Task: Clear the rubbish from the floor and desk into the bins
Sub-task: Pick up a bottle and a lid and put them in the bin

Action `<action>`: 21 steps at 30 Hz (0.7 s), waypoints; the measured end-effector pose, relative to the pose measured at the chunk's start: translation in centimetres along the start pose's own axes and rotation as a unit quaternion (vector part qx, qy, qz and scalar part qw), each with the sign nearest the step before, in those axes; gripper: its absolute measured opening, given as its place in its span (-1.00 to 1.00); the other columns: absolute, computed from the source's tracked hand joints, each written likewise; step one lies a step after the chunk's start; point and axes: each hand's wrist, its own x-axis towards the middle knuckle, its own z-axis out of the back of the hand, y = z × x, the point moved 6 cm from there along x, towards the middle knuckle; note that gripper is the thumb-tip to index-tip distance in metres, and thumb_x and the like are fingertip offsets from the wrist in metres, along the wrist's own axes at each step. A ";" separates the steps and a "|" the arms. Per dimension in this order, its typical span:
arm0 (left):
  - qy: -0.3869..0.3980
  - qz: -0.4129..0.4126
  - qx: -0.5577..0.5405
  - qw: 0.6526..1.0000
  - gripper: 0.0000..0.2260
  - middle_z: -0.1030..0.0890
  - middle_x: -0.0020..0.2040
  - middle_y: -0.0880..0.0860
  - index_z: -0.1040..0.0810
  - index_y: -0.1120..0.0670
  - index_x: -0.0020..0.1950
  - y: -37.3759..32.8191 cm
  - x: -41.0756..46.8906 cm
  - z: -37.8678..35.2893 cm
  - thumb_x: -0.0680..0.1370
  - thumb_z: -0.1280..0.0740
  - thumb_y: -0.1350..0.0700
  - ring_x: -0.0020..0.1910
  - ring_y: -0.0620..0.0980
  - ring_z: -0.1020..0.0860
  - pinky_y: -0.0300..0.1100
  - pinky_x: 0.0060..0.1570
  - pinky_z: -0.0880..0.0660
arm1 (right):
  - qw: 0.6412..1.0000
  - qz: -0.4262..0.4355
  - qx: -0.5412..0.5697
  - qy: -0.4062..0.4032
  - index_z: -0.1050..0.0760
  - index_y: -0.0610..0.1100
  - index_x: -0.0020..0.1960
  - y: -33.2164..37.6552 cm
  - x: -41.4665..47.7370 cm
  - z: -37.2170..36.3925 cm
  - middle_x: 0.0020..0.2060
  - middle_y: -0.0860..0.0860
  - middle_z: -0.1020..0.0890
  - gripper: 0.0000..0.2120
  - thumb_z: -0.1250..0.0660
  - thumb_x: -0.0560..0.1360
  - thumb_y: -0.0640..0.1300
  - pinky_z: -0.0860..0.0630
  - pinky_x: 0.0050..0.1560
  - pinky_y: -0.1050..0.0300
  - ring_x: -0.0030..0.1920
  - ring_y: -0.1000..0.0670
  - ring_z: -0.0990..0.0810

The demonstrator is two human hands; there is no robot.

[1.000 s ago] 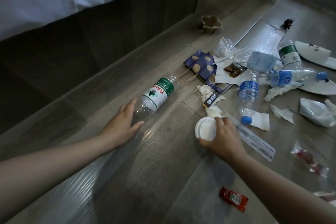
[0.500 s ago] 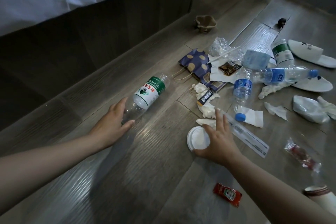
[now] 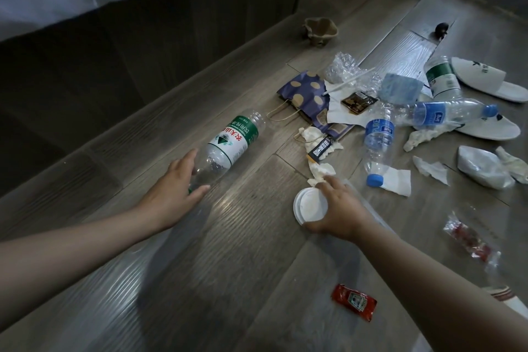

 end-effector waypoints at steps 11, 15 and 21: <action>0.011 0.022 -0.039 0.999 -0.31 -0.41 0.28 0.12 -0.05 0.08 0.55 -0.2 -0.8 1.2 0.53 -0.34 0.02 0.24 0.02 -0.40 -0.14 0.22 -0.33 | 0.988 0.014 0.117 -0.095 -0.22 -0.02 0.46 0.8 -2.9 2.1 0.36 0.08 -0.30 -0.11 -0.54 0.26 0.18 -0.30 0.32 0.06 0.35 0.03 -0.26; 0.025 0.038 -0.084 0.995 -0.41 -0.48 0.17 0.08 -0.17 0.01 0.49 -0.2 -1.2 2.4 0.53 -0.35 0.04 -0.14 0.04 -0.57 -0.08 -0.03 -0.51 | 0.967 -0.023 0.204 -0.148 -0.31 0.01 0.40 1.5 -3.9 2.9 0.22 0.16 -0.36 -0.18 -0.56 0.24 0.14 -0.44 0.22 0.02 0.26 0.07 -0.35; 0.046 0.090 -0.119 0.988 -0.43 -0.54 0.02 -0.03 -0.17 -0.02 0.50 -1.1 -1.8 4.7 0.54 -0.33 0.04 -0.35 -0.09 -0.59 -0.12 -0.19 -0.57 | 0.954 -0.040 0.265 -0.134 -0.31 0.01 0.40 5.4 -5.5 4.0 0.13 0.18 -0.36 -0.20 -0.56 0.25 0.12 -0.36 -0.04 0.28 0.11 0.16 -0.36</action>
